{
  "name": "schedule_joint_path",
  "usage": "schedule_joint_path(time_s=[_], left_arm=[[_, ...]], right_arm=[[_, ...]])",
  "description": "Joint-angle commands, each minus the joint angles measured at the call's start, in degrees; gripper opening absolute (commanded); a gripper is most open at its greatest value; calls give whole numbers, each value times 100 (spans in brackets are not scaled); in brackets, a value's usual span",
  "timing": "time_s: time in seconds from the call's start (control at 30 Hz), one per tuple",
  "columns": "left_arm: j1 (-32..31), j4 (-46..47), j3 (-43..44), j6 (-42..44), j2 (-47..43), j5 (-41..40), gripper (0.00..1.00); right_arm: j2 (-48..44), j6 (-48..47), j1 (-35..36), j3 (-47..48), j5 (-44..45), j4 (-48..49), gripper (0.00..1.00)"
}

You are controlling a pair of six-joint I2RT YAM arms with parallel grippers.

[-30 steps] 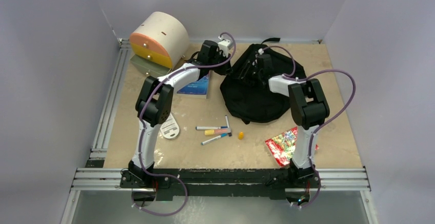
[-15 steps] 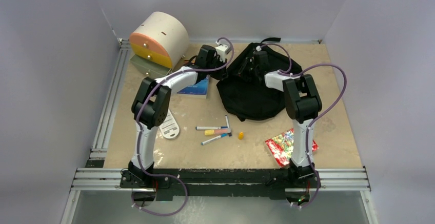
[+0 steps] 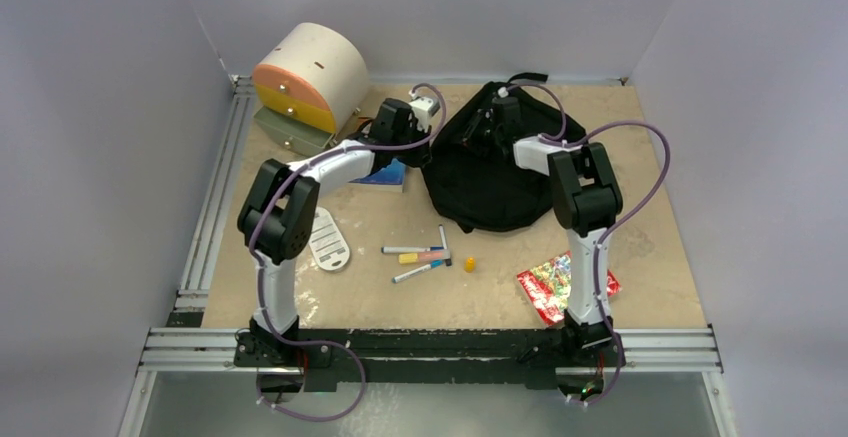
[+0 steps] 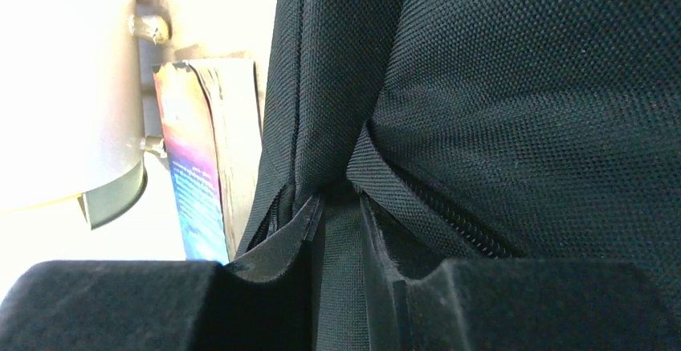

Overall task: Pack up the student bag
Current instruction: Unzip the student bag at the center of the board.

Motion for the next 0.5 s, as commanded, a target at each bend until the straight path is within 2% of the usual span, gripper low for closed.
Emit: schedule_joint_path(time_s=[0.0,0.47], left_arm=[[15,79,-169,-225,-592,92,0],[-104,4,-858,-724,-1269,211,0]], right_arm=[[281,1,-102,438,423,70,25],[459,-143,-208,967,449,-4,28]])
